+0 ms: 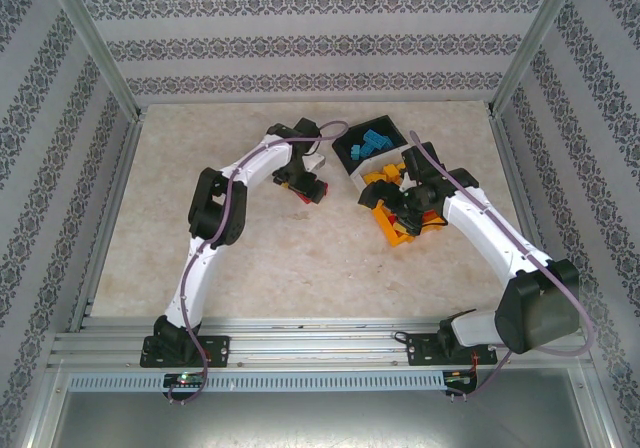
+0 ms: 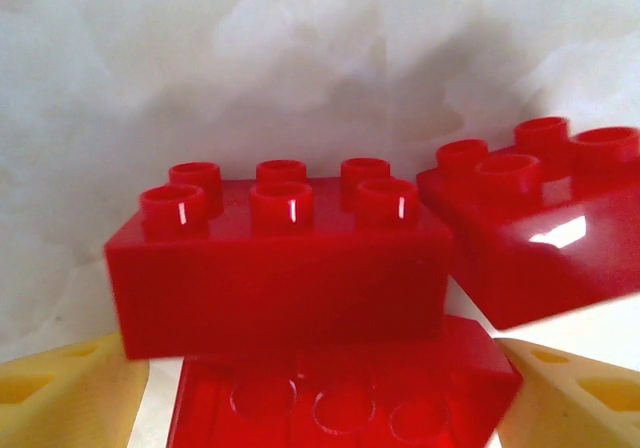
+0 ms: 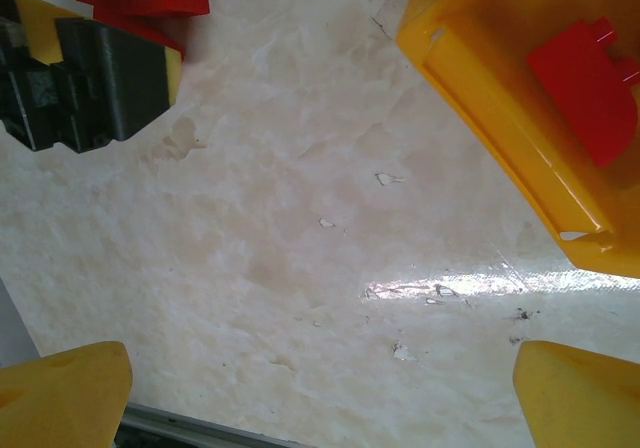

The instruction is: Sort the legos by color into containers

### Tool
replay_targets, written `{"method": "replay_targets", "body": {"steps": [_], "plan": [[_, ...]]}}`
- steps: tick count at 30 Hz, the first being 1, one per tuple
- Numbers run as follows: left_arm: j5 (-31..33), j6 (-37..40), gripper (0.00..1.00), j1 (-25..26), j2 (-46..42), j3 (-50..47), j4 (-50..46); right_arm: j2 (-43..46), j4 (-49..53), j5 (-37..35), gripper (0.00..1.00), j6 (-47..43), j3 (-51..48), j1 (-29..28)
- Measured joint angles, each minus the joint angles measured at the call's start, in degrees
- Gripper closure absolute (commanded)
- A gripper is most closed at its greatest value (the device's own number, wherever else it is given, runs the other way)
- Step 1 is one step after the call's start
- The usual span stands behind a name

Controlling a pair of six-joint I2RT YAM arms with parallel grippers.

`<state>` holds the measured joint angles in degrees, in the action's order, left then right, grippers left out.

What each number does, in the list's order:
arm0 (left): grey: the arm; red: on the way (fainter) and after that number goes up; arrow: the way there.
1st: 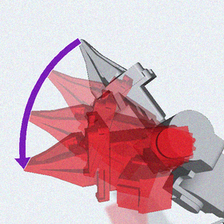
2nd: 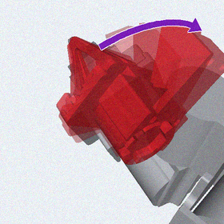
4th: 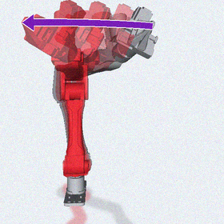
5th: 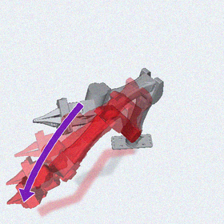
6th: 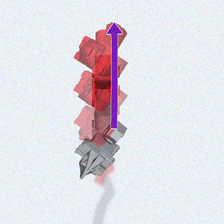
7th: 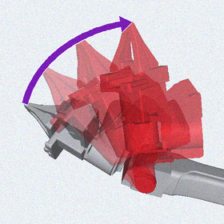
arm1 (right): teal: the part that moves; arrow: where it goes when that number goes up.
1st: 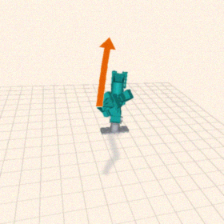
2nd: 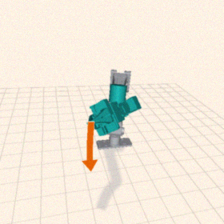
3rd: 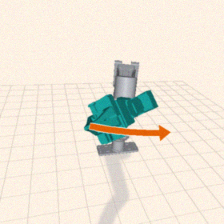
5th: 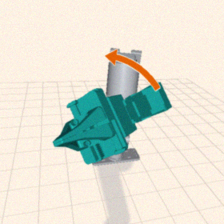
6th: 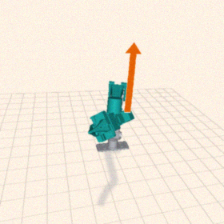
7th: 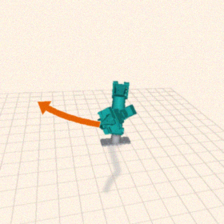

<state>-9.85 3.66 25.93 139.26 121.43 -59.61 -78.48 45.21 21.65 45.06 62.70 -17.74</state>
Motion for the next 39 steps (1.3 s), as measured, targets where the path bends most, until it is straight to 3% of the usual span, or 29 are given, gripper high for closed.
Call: {"method": "replay_targets", "body": {"steps": [13, 24, 33, 39], "plan": [[2.01, 0.68, 0.29, 0.26, -0.9, -2.01, 1.4, -4.52, -0.04, 0.07, 0.02, 0.02, 2.54, -1.6], [-0.63, -1.73, 0.31, -0.09, -11.15, -19.45, 8.52, -4.96, -0.46, 0.02, 0.02, 0.24, 3.69, -2.32], [-10.71, -10.99, 0.31, -1.68, -19.85, -31.87, 11.78, -5.75, -0.44, -0.2, 0.02, 0.15, 5.14, -1.84], [-22.16, -23.65, 0.31, -1.66, -23.91, -36.89, 21.2, -4.33, 0.2, -0.59, 0.02, -0.07, 5.2, 3.13]]}}
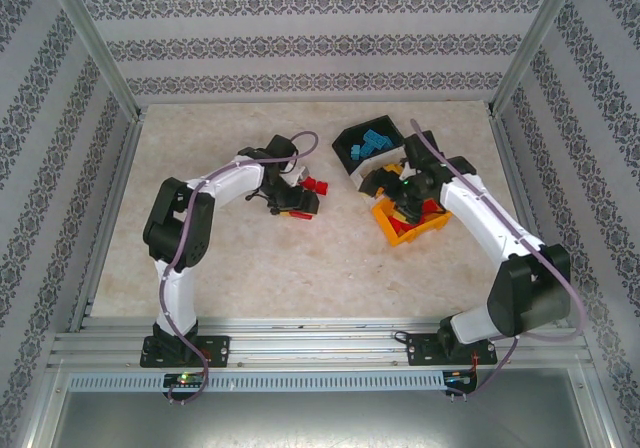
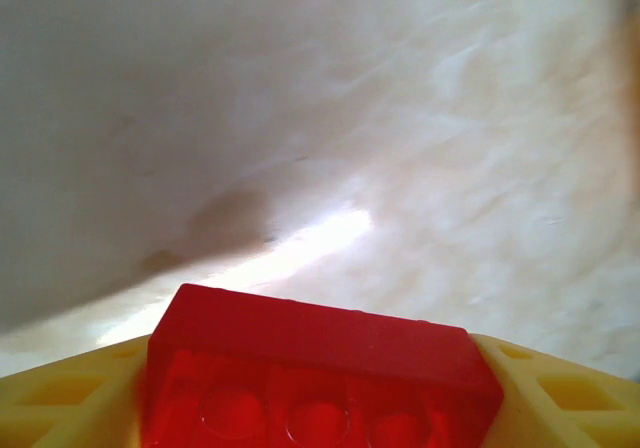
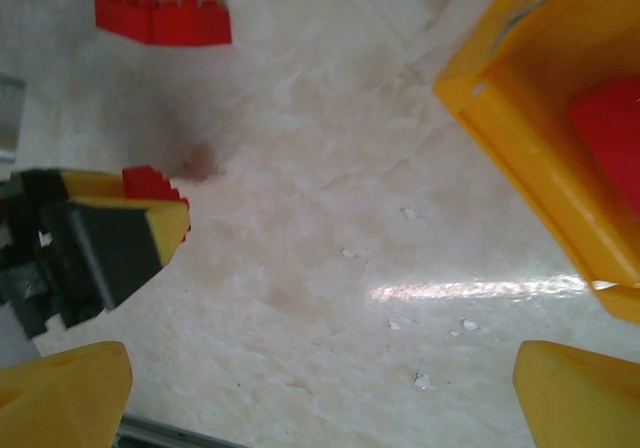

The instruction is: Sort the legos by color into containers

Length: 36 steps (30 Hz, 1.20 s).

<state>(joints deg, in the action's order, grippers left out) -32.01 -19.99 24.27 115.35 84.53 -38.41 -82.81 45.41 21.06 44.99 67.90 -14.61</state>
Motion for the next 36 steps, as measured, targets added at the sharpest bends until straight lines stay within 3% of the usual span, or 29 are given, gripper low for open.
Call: {"method": "replay_targets", "body": {"steps": [7, 15, 22, 36], "plan": [[-10.25, -16.65, 0.31, 1.81, 0.37, 0.22, 12.98, 7.56, 0.66, -0.79, 0.02, -0.37, -0.59, 7.54], [-16.22, -29.38, 0.31, 9.09, 9.35, 13.0, 23.28, 12.66, 2.03, -1.53, 0.02, -0.39, -1.81, 11.91], [-17.88, -32.35, 0.31, 12.68, 16.17, 24.09, 23.28, 13.66, 2.86, -1.57, 0.02, -1.18, -2.38, 13.09], [-18.53, -32.02, 0.31, 16.92, 27.28, 44.83, 13.62, 14.08, 3.26, -0.98, 0.02, -2.93, -2.84, 15.72]]}}
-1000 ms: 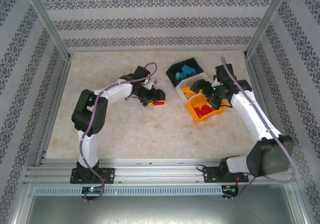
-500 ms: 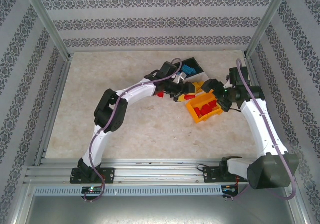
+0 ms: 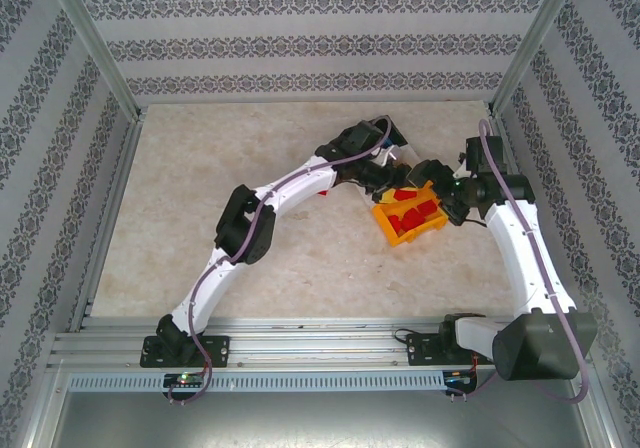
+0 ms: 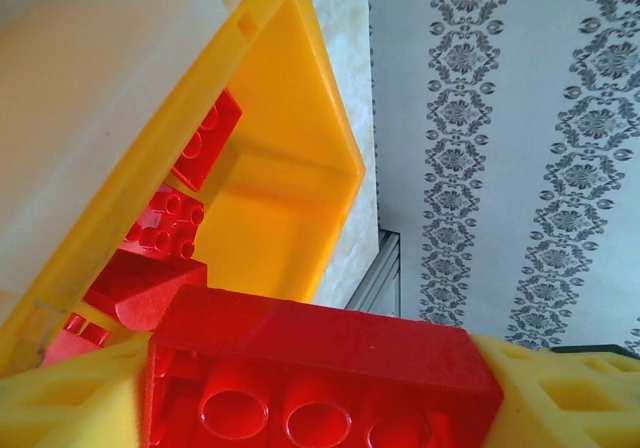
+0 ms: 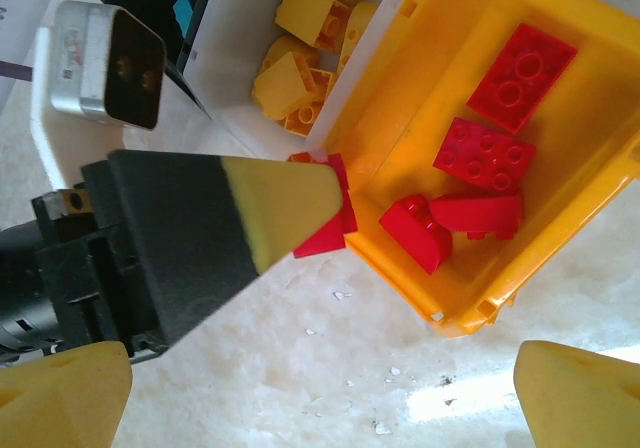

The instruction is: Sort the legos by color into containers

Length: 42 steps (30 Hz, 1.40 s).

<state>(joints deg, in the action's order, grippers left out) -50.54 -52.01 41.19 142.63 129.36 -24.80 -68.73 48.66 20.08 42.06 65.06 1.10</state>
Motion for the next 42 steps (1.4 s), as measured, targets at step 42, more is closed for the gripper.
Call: {"method": "replay_targets", "body": {"steps": [42], "plan": [[1.62, 5.99, 0.22, 1.62, 1.88, 5.9, -9.2, 1.03, -0.26, 2.14, 0.02, -1.07, -3.45, 2.16]]}}
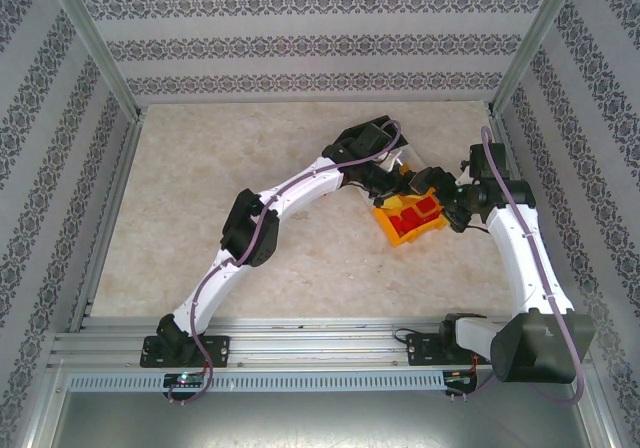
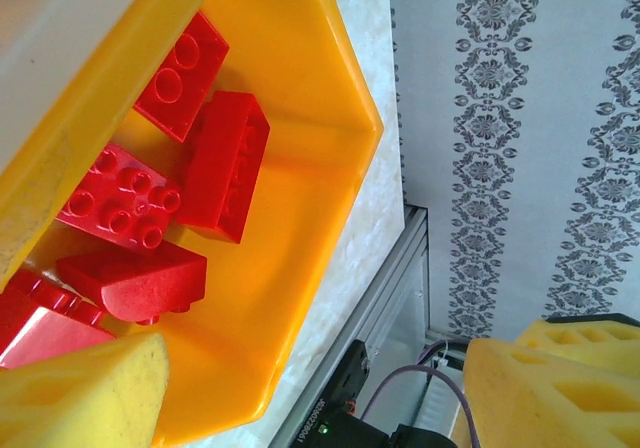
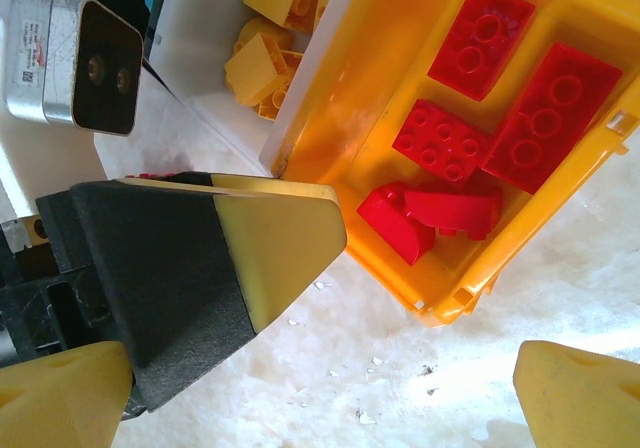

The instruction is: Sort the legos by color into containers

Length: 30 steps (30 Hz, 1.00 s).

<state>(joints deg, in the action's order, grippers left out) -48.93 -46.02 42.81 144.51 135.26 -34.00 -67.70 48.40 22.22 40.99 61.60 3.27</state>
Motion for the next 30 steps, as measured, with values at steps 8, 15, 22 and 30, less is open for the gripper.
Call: {"method": "replay_targets", "body": {"steps": [8, 15, 22, 30], "plan": [[4.92, 6.05, 0.22, -0.2, -1.77, -0.87, -7.34, 1.03, -0.9, 1.09, 0.02, 1.29, -0.52, 0.0], [12.72, 12.81, 0.16, -2.84, -12.63, -11.69, -12.33, 1.14, -2.62, 1.46, 0.02, 3.67, -1.81, -1.09], [19.78, 12.59, 0.0, -11.21, -23.39, -25.88, -12.09, -1.03, -5.07, 1.42, 0.02, 5.27, -1.84, -6.1], [28.7, 0.79, 0.0, -18.51, -24.76, -31.54, -10.43, -6.29, -7.15, 1.44, 0.02, 5.77, -1.66, -9.46]]}}
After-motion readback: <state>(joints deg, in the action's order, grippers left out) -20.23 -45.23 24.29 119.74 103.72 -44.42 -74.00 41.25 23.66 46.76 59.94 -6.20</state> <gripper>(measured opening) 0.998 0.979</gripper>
